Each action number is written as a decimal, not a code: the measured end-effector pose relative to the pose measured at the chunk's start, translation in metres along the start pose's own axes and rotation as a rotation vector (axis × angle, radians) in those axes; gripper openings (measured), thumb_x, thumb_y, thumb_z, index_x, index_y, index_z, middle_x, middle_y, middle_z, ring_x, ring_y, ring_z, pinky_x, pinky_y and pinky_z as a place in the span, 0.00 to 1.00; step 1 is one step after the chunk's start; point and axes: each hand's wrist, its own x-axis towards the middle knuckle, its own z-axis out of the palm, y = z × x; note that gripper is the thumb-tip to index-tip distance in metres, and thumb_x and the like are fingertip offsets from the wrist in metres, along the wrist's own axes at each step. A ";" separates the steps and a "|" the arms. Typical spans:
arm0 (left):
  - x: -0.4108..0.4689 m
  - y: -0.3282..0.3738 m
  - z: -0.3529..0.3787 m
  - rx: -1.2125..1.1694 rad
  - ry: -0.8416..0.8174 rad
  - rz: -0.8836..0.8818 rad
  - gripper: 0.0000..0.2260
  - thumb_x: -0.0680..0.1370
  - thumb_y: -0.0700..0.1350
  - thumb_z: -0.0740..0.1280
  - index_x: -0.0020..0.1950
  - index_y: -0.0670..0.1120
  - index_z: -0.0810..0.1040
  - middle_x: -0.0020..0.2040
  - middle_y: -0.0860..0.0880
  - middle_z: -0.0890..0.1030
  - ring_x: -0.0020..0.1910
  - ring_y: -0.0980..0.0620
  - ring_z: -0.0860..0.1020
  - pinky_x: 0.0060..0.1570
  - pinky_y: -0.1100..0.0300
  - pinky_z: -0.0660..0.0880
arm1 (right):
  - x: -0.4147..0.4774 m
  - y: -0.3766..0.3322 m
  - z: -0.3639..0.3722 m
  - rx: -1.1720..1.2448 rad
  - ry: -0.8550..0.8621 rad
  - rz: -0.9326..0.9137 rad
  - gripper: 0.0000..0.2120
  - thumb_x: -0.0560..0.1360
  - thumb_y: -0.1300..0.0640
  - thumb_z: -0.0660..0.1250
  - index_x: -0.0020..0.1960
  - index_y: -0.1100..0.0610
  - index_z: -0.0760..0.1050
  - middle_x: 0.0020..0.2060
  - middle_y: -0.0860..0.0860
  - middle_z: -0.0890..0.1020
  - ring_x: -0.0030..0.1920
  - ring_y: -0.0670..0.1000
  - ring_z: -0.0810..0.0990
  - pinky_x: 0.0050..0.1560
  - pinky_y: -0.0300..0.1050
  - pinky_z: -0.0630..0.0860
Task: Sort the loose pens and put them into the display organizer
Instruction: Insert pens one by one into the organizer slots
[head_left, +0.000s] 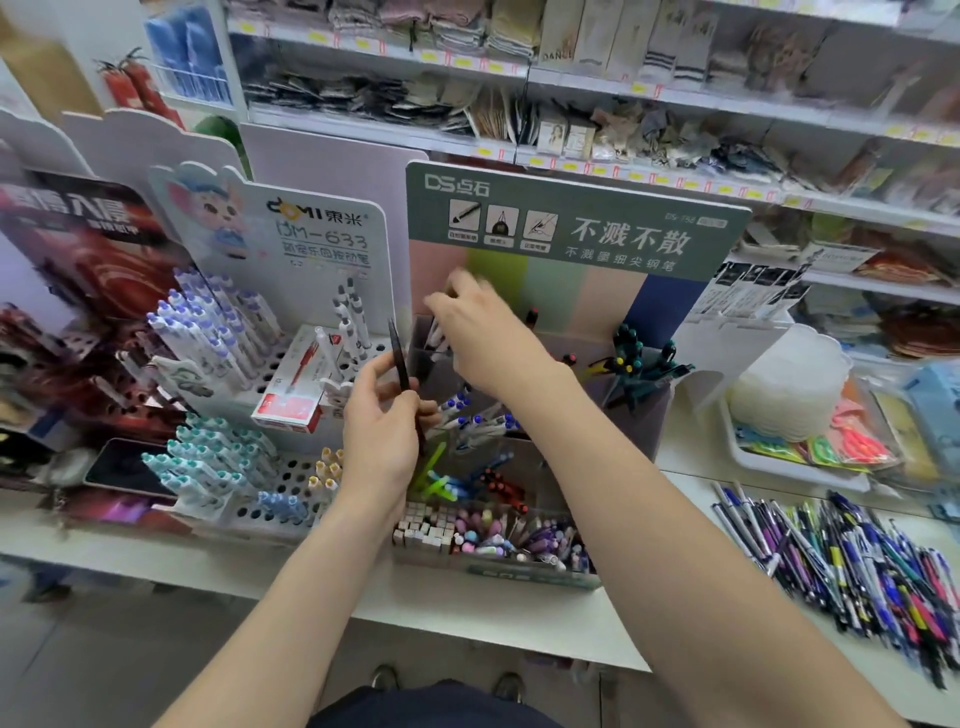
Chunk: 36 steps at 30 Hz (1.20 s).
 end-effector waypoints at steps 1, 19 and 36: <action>0.000 0.000 -0.001 -0.004 -0.002 0.006 0.18 0.86 0.33 0.59 0.70 0.51 0.75 0.58 0.42 0.80 0.42 0.52 0.82 0.51 0.48 0.85 | 0.001 -0.001 0.005 0.025 0.025 0.036 0.23 0.73 0.71 0.67 0.67 0.60 0.75 0.62 0.61 0.73 0.59 0.62 0.73 0.58 0.57 0.77; 0.000 -0.002 0.009 0.050 -0.172 0.017 0.09 0.80 0.45 0.72 0.60 0.48 0.82 0.54 0.45 0.86 0.55 0.45 0.85 0.60 0.43 0.82 | -0.113 -0.029 0.034 1.011 0.270 0.503 0.06 0.81 0.56 0.72 0.58 0.50 0.80 0.45 0.44 0.86 0.47 0.45 0.86 0.47 0.42 0.82; -0.016 -0.043 0.028 0.735 -0.362 0.386 0.20 0.78 0.31 0.68 0.62 0.54 0.76 0.61 0.54 0.71 0.56 0.57 0.78 0.56 0.71 0.73 | -0.176 0.022 0.054 0.574 0.872 0.851 0.06 0.87 0.61 0.59 0.59 0.56 0.75 0.50 0.50 0.79 0.47 0.53 0.78 0.51 0.50 0.76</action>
